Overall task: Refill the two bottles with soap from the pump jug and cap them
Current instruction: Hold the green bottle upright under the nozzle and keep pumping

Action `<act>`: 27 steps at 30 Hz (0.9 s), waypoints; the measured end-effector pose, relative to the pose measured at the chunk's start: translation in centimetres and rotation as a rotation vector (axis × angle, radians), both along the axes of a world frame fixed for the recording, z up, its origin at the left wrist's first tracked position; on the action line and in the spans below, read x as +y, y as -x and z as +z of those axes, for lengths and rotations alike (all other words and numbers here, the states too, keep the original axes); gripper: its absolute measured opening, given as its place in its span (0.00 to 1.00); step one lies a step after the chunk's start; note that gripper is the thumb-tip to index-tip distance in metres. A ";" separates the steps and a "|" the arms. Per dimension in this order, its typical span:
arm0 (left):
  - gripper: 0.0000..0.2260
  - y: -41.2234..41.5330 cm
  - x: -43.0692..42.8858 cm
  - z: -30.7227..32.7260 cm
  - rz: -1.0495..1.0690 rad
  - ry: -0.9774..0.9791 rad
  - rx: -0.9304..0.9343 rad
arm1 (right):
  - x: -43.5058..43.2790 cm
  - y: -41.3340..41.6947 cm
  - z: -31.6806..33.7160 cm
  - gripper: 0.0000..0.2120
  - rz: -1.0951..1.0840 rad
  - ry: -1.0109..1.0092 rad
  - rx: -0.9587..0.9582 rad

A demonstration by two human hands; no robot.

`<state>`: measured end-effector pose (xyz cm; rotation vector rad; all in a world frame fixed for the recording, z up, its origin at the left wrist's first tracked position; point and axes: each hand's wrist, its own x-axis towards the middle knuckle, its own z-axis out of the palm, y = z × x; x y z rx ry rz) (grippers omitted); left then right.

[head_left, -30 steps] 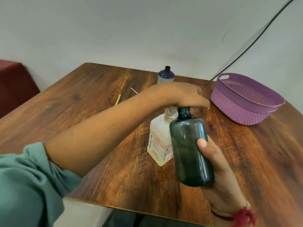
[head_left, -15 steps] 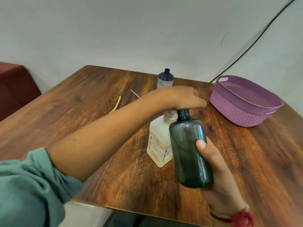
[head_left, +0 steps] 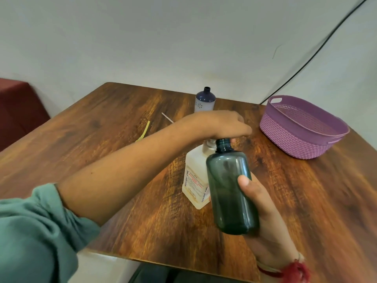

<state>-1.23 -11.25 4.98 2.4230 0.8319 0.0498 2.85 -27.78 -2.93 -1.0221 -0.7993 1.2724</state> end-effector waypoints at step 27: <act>0.15 0.4 -0.2 0.6 -0.005 -0.013 0.014 | 0.3 -0.1 0.0 0.42 0.002 -0.019 -0.004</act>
